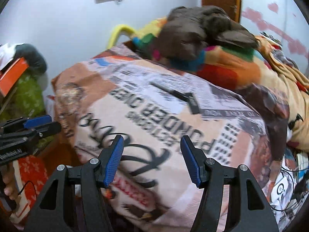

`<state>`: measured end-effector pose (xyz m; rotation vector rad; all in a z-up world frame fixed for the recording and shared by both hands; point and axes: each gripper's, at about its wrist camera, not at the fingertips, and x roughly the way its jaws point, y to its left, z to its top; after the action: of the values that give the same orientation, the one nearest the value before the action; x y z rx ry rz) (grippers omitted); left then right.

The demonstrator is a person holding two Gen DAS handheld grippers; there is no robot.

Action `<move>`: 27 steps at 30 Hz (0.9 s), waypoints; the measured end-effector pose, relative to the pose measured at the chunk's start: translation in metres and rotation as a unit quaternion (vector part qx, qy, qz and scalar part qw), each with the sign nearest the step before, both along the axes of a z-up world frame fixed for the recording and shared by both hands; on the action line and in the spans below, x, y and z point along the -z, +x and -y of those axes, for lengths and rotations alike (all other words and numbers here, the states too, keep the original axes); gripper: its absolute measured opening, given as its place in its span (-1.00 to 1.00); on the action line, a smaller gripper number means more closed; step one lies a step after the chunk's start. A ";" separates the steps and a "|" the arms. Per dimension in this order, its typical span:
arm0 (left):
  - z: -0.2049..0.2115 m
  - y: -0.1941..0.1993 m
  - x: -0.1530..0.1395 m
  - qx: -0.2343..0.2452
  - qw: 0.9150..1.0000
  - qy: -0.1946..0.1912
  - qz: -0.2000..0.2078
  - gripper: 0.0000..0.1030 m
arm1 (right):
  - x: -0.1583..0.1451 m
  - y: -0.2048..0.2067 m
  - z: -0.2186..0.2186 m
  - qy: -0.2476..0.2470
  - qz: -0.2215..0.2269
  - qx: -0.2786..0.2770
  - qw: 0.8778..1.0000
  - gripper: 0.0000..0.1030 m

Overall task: Collect trash
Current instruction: 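Raise both open grippers back up to the Sharpie and black card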

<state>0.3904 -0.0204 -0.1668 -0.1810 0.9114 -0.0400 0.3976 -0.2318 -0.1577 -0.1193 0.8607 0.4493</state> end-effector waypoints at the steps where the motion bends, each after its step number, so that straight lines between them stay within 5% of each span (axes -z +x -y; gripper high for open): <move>1: 0.006 0.009 0.002 0.005 1.000 -0.012 -0.004 -0.11 | 0.004 0.006 0.007 -0.005 -0.001 0.009 1.000 0.10; 5: 0.028 0.055 0.013 0.017 0.999 -0.047 -0.020 -0.11 | 0.016 0.029 0.029 -0.012 -0.005 0.038 0.999 0.10; 15: 0.077 0.158 0.043 0.036 0.996 -0.064 -0.053 -0.11 | 0.039 0.071 0.063 -0.041 -0.011 0.052 0.998 0.10; 27: 0.091 0.263 0.088 -0.055 0.991 -0.084 -0.088 -0.11 | 0.064 0.106 0.064 -0.038 -0.009 0.031 0.999 0.11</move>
<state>0.6531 -0.1119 -0.2552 -0.3957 1.0730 0.0010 0.5034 -0.2957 -0.2214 -0.1577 0.8977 0.3596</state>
